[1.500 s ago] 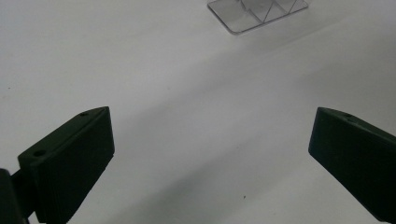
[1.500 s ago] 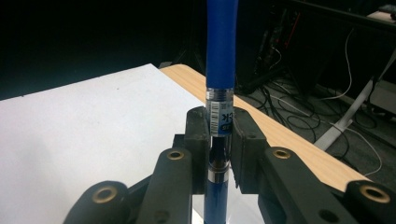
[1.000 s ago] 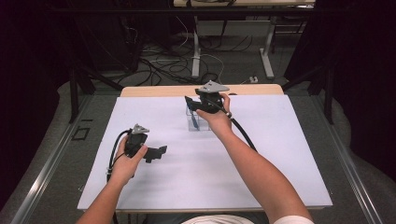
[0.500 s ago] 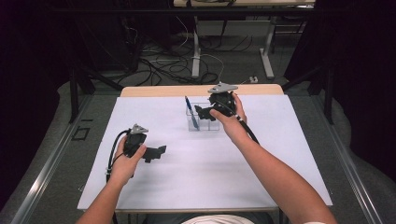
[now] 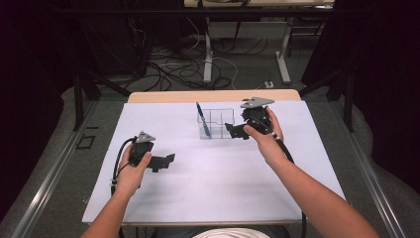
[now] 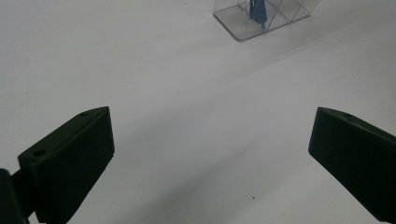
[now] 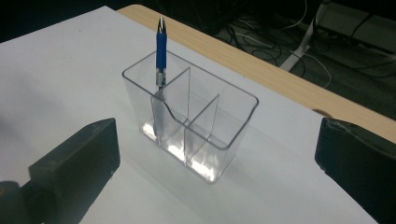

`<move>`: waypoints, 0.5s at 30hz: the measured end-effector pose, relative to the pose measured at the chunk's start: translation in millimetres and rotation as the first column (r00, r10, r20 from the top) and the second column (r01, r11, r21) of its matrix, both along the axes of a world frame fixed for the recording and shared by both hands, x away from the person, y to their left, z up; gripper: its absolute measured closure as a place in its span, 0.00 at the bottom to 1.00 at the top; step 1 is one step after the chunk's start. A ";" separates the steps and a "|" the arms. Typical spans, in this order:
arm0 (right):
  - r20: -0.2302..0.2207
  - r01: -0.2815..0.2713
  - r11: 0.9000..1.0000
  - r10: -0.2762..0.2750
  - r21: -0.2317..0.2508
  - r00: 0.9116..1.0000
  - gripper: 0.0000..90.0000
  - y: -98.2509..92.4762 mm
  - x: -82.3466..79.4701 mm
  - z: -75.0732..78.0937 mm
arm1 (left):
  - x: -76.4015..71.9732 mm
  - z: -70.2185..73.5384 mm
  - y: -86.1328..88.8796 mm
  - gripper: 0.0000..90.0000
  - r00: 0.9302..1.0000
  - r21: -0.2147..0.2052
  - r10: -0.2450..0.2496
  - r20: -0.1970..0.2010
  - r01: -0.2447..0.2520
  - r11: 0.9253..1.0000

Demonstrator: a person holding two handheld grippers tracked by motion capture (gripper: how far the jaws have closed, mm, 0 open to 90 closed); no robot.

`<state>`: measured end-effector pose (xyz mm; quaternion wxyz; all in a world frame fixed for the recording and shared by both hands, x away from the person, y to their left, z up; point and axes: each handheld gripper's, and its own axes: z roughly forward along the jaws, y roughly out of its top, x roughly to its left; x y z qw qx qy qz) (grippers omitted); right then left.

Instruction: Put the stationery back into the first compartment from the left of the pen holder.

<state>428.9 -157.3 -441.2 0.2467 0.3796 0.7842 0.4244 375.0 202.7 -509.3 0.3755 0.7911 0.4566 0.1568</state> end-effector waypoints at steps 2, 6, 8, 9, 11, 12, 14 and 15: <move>-0.021 0.005 1.000 -0.005 0.008 1.000 0.00 -6.8 -4.2 -1.8 | -0.2 0.4 0.3 0.00 1.000 -0.002 0.001 0.008 -0.001 1.000; -0.052 0.046 0.999 -0.045 0.020 0.998 0.00 -20.4 -13.0 -7.3 | -0.2 1.1 1.1 0.00 1.000 0.010 -0.002 0.004 0.002 1.000; -0.065 0.073 0.997 -0.071 0.028 0.995 0.00 -27.5 -17.8 -11.5 | -0.4 0.9 1.1 0.00 1.000 0.012 -0.001 0.006 0.001 1.000; -0.065 0.081 0.996 -0.079 0.030 0.995 0.00 -31.4 -19.7 -13.6 | -0.5 1.0 1.1 0.00 1.000 0.012 -0.001 0.006 0.001 1.000; -0.081 0.093 0.995 -0.090 0.038 0.993 0.00 -39.5 -23.4 -17.8 | -0.4 0.7 1.0 0.00 1.000 0.009 0.004 0.018 -0.004 1.000; -0.090 0.093 0.995 -0.089 0.042 0.992 0.00 -43.8 -24.9 -20.1 | -0.4 1.2 1.7 0.00 1.000 0.017 0.003 0.023 -0.003 1.000; -0.104 0.108 0.993 -0.103 0.044 0.989 0.00 -52.2 -28.9 -23.8 | -0.8 2.7 3.2 0.00 1.000 0.020 -0.005 0.011 0.005 1.000; -0.108 0.112 0.992 -0.106 0.050 0.988 0.00 -56.6 -30.5 -25.7 | -1.0 2.6 3.5 0.00 1.000 0.019 0.000 0.013 0.000 1.000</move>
